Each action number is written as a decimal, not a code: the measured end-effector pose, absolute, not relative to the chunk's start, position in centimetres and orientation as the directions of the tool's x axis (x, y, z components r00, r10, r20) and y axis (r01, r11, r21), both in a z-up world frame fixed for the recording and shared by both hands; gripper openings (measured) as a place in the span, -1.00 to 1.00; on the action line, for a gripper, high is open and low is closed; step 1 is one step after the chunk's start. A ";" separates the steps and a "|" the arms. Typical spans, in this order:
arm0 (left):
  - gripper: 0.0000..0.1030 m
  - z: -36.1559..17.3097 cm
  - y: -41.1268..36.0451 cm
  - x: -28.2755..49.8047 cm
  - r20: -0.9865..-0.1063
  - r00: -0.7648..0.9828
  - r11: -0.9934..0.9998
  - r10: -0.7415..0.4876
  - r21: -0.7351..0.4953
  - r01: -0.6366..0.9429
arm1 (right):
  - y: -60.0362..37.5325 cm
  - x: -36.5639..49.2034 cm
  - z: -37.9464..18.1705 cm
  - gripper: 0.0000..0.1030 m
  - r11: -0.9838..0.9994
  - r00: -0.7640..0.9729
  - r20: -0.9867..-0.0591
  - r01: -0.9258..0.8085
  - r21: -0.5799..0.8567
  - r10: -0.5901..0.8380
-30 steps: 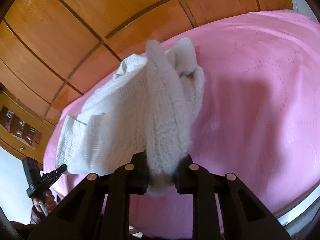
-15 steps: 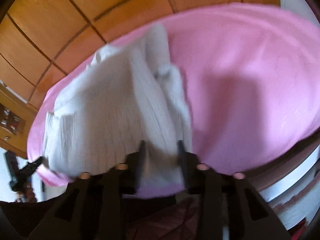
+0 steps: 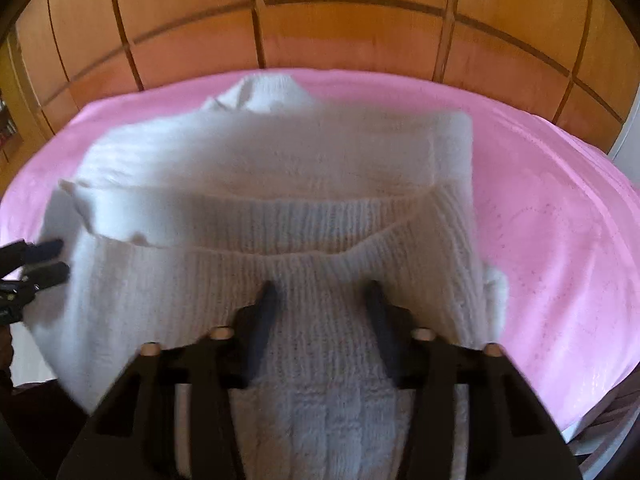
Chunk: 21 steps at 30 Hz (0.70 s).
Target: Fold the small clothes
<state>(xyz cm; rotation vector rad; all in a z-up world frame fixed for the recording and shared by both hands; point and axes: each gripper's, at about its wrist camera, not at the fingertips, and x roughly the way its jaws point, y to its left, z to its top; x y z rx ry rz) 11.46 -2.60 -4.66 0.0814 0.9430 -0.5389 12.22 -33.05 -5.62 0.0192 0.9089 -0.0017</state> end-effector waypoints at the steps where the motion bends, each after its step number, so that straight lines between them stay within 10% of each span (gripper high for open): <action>1: 0.02 -4.7 -2.5 11.3 -0.784 0.474 0.866 -0.401 -0.156 0.475 | -33.1 12.2 -5.7 -0.61 1.000 0.616 -0.788 0.005 0.023 0.015; 3: -0.89 -4.6 -2.4 11.2 -0.772 0.503 0.873 -0.388 -0.134 0.469 | -33.2 12.0 -5.3 -0.89 0.999 0.614 -0.788 -0.009 0.037 0.035; 15: -0.94 1.3 2.5 10.3 -0.600 0.663 0.892 -0.448 -0.249 0.377 | -34.8 9.9 1.7 -0.92 0.991 0.757 -0.651 0.029 0.129 0.063; 21: -0.92 -5.0 -0.7 14.7 -0.759 0.586 0.945 -0.283 -0.115 0.306 | -35.3 13.6 -4.2 -0.91 0.987 0.666 -0.746 0.108 0.121 0.019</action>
